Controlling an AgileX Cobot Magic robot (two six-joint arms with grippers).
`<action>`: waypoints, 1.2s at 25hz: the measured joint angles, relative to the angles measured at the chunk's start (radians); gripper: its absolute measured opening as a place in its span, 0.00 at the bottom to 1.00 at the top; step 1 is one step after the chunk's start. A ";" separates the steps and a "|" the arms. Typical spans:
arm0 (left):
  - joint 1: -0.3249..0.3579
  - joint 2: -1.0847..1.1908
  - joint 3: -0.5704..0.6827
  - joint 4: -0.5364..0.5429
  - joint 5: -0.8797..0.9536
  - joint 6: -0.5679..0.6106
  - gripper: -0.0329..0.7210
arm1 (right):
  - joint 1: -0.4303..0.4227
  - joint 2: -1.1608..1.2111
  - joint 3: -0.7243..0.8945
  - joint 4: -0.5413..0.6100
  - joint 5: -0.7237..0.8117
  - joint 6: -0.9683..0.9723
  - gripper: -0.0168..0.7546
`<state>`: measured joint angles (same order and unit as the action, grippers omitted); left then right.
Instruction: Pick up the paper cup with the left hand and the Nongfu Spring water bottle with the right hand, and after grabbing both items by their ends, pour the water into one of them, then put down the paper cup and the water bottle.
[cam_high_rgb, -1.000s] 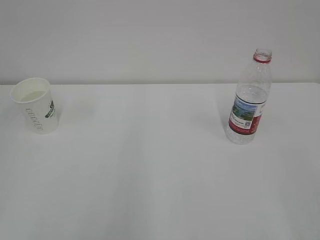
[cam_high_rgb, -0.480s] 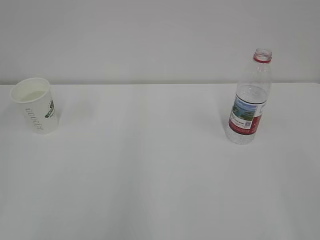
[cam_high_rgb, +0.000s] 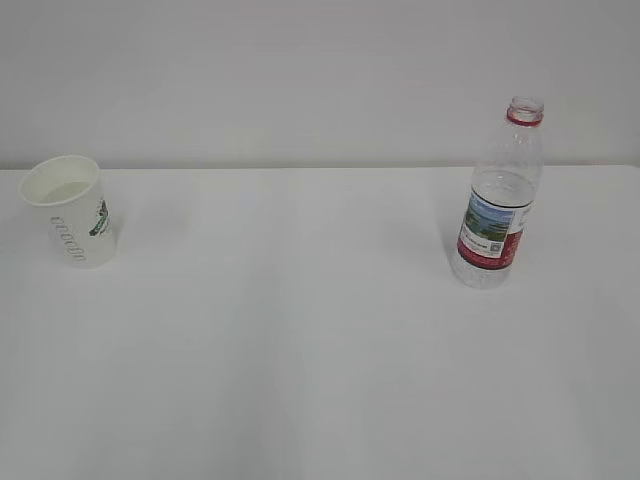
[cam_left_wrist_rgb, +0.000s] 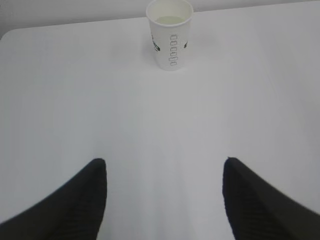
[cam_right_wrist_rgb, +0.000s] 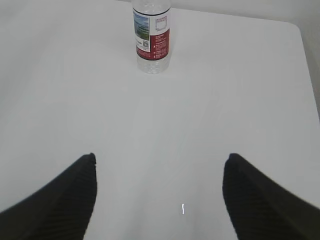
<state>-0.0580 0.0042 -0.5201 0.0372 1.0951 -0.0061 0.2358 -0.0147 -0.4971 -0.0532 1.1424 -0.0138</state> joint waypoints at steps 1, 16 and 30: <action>0.000 0.000 0.000 0.000 0.000 0.000 0.74 | 0.000 0.000 0.000 0.000 0.000 0.000 0.78; 0.000 0.000 0.000 -0.004 0.000 0.006 0.73 | -0.010 0.000 0.000 0.000 0.000 0.000 0.78; 0.068 0.000 0.000 -0.007 0.000 0.006 0.71 | -0.108 0.000 0.000 -0.002 0.000 0.000 0.78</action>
<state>0.0098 0.0042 -0.5201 0.0298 1.0951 0.0000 0.1281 -0.0147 -0.4971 -0.0554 1.1424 -0.0138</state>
